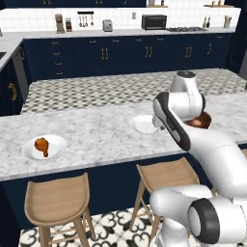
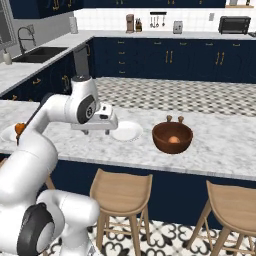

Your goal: Pick the chicken drumstick and onion from their plates and place them in the bowl. Then put the bowl in the fridge.

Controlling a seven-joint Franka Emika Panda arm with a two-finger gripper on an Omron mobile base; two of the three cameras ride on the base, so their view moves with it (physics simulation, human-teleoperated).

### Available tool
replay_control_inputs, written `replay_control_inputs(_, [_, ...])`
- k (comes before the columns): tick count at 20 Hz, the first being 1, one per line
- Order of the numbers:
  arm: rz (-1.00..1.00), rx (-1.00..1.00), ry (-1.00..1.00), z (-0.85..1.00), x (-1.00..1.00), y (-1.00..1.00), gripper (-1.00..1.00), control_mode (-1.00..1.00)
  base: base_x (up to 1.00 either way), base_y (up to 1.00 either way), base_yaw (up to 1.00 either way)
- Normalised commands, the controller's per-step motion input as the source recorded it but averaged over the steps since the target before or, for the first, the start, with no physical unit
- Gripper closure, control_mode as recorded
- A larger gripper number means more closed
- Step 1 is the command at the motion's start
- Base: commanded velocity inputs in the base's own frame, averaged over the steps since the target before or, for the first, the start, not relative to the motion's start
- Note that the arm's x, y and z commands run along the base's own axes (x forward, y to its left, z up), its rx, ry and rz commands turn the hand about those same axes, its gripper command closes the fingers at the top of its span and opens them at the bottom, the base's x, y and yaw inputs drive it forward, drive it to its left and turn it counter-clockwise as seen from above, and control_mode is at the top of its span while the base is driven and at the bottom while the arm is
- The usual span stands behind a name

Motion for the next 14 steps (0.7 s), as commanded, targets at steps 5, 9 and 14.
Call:
replay_control_inputs(5, [0.01, 0.0, 0.02, -0.03, 0.0, 0.0, -1.0, -1.0, 0.0, 0.0, 0.0])
replay_control_inputs(9, [0.0, 0.0, 0.0, 0.0, -0.01, 0.11, -1.0, -1.0, 0.0, 0.0, 0.0])
replay_control_inputs(14, [0.0, 0.0, 0.0, 0.0, 0.0, 0.0, -1.0, 1.0, -0.01, 0.82, 0.0])
